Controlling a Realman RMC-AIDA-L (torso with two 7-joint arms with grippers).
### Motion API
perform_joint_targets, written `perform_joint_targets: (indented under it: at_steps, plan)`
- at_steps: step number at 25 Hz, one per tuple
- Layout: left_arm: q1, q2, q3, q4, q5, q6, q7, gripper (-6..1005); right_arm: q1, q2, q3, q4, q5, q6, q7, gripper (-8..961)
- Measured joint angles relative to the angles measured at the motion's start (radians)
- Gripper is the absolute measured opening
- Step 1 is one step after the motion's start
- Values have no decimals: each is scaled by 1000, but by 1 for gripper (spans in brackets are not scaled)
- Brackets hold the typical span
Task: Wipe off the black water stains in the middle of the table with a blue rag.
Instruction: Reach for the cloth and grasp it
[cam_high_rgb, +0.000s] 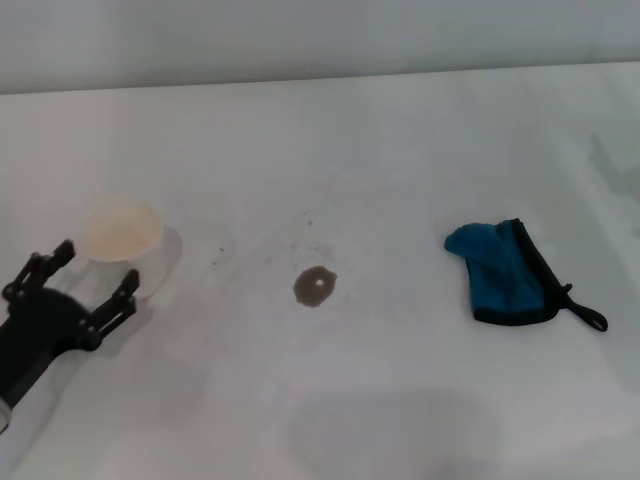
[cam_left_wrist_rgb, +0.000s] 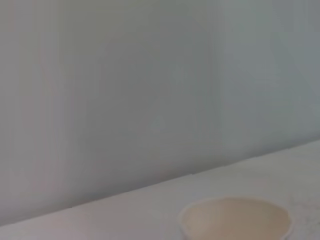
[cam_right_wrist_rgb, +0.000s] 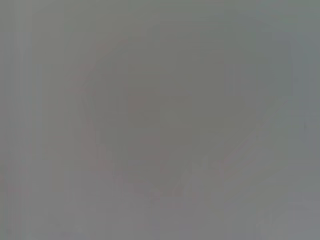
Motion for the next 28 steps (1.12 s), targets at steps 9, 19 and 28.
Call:
perform_joint_targets:
  at_steps: [9, 19, 28]
  plan:
    - [97, -5, -7, 6, -48, 42, -1, 880, -89, -7, -101, -215, -3, -51, 326, 869]
    - [165, -1, -8, -16, -249, 138, 8, 882, -130, -84, -113, -461, -269, -143, 1096, 869]
    - [168, -3, -8, -27, -395, 191, 9, 883, -25, -251, -110, -546, -668, 52, 1684, 869]
